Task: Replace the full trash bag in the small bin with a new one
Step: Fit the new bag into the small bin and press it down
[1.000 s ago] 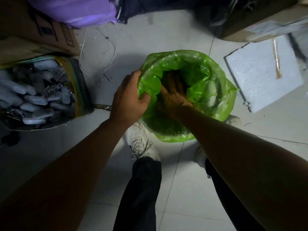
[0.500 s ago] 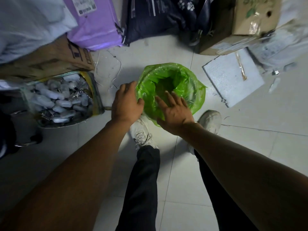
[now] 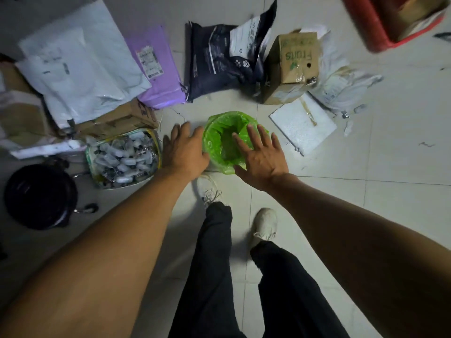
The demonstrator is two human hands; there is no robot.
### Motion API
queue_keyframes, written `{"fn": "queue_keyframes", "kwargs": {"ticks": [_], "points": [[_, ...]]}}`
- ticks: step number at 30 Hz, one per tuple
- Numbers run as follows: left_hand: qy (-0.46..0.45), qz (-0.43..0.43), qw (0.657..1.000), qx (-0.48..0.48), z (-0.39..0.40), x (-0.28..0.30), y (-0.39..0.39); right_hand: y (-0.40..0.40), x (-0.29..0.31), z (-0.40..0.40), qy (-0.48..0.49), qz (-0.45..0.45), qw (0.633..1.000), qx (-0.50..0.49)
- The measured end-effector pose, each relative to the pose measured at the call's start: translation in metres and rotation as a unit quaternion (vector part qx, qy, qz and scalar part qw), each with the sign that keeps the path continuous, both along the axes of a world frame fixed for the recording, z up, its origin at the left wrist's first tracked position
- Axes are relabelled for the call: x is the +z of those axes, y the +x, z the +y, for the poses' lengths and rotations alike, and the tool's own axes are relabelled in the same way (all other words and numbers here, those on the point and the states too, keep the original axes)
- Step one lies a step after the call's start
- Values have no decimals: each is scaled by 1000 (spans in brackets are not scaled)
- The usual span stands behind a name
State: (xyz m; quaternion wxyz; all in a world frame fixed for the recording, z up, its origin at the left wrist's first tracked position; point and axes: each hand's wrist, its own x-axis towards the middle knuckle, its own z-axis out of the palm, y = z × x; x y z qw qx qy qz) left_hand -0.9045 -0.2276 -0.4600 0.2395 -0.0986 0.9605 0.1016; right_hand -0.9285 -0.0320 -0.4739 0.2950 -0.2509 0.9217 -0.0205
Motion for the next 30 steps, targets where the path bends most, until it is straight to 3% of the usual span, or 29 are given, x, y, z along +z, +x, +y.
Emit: {"fn": "queue_keyframes", "kwargs": {"ticks": [9, 15, 20, 30], "points": [[-29, 50, 998, 9, 60, 167, 66, 56, 151, 66, -25, 58, 998, 22], [-41, 72, 996, 14, 72, 214, 82, 71, 198, 86, -38, 94, 995, 16], [-25, 71, 997, -2, 77, 196, 75, 70, 181, 83, -31, 105, 994, 21], [2, 28, 1000, -14, 32, 81, 86, 58, 76, 43, 16, 64, 998, 2]]}}
